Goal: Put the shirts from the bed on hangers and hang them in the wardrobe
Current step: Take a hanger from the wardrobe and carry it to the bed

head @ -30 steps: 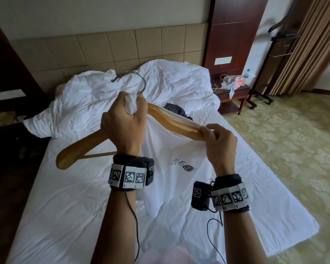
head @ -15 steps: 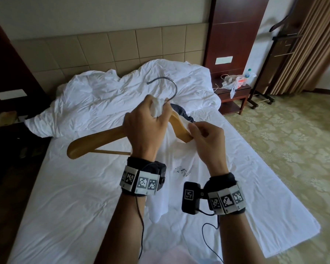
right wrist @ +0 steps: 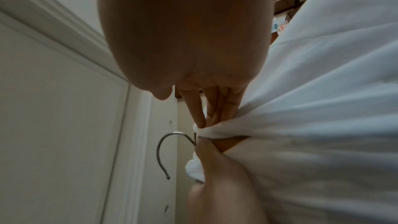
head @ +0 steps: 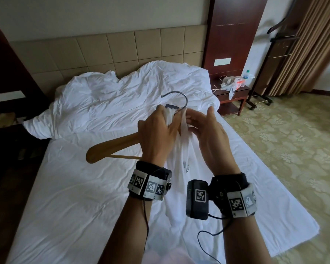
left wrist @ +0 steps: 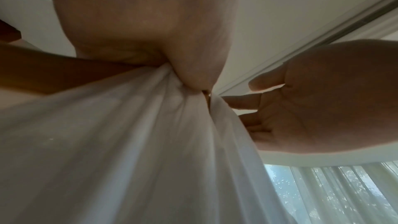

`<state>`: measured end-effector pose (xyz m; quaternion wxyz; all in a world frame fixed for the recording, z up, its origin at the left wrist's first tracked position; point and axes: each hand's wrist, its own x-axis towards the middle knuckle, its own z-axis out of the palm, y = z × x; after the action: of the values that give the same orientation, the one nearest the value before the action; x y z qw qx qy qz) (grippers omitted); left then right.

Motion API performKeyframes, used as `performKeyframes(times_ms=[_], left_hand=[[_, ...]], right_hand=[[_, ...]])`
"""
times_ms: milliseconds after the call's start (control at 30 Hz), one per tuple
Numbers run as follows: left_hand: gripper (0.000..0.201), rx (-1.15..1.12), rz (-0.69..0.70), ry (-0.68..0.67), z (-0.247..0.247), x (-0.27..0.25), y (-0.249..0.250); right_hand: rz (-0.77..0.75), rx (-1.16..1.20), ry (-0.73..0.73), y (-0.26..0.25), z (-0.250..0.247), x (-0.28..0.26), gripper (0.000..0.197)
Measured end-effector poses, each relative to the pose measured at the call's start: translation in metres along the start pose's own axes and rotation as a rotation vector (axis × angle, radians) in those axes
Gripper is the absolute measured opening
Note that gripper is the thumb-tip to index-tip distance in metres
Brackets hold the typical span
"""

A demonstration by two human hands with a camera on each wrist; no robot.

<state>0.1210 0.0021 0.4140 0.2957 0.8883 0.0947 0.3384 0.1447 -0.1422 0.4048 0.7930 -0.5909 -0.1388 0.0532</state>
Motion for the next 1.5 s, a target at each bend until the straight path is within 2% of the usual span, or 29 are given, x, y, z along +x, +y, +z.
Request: performKeyframes(times_ms=[133,200,267,367,433,500,700,800,867,933,1000,1100,1333,1400,1500], left_hand=[[0.063,0.018,-0.003,-0.144,0.006,-0.001,-0.003],[0.068,0.052,0.042,-0.212,0.011,-0.004,-0.003],[0.062,0.055,0.071,-0.249,0.017,-0.008,-0.004],[0.05,-0.077,0.046,-0.265,0.021,-0.01,-0.007],[0.046,-0.131,0.053,-0.239,0.021,-0.011,-0.01],[0.044,-0.151,0.063,-0.179,0.019,-0.01,-0.015],[0.047,-0.209,-0.061,0.059,0.003,0.009,-0.036],[0.051,-0.28,-0.15,0.185,-0.007,0.018,-0.047],[0.05,-0.316,-0.188,0.257,-0.012,0.025,-0.052],[0.049,-0.334,-0.201,0.304,-0.015,0.033,-0.052],[0.048,-0.331,-0.193,0.317,-0.016,0.04,-0.045],[0.047,-0.299,-0.167,0.32,-0.013,0.044,-0.028],[0.047,-0.257,-0.14,0.292,0.003,0.024,-0.017],[0.046,-0.286,-0.144,0.271,0.002,0.02,-0.023],[0.045,-0.359,-0.149,0.228,-0.004,0.019,-0.03]], right_hand=[[0.013,0.073,0.006,0.005,-0.008,0.003,0.069],[0.022,0.093,-0.025,0.009,-0.01,0.007,0.075],[0.016,0.071,-0.096,0.012,-0.013,0.009,0.084],[0.053,0.126,-0.055,0.006,-0.021,0.007,0.082],[0.072,0.193,-0.025,0.002,-0.028,0.004,0.077],[0.049,0.156,0.001,0.0,-0.036,0.003,0.073],[-0.106,-0.415,0.123,0.005,-0.075,0.002,0.035],[-0.185,-0.551,0.12,0.003,-0.089,0.002,0.027],[-0.188,-0.636,0.082,0.003,-0.094,0.003,0.017],[-0.175,-0.779,0.089,0.005,-0.093,0.002,0.018],[-0.188,-0.89,0.147,0.004,-0.086,0.002,0.022],[-0.221,-0.882,0.19,0.005,-0.07,0.004,0.024],[-0.303,-0.673,-0.079,0.0,-0.021,-0.001,0.027],[-0.297,-0.674,-0.059,-0.002,-0.024,-0.003,0.03],[-0.273,-0.765,0.048,-0.007,-0.035,-0.003,0.034]])
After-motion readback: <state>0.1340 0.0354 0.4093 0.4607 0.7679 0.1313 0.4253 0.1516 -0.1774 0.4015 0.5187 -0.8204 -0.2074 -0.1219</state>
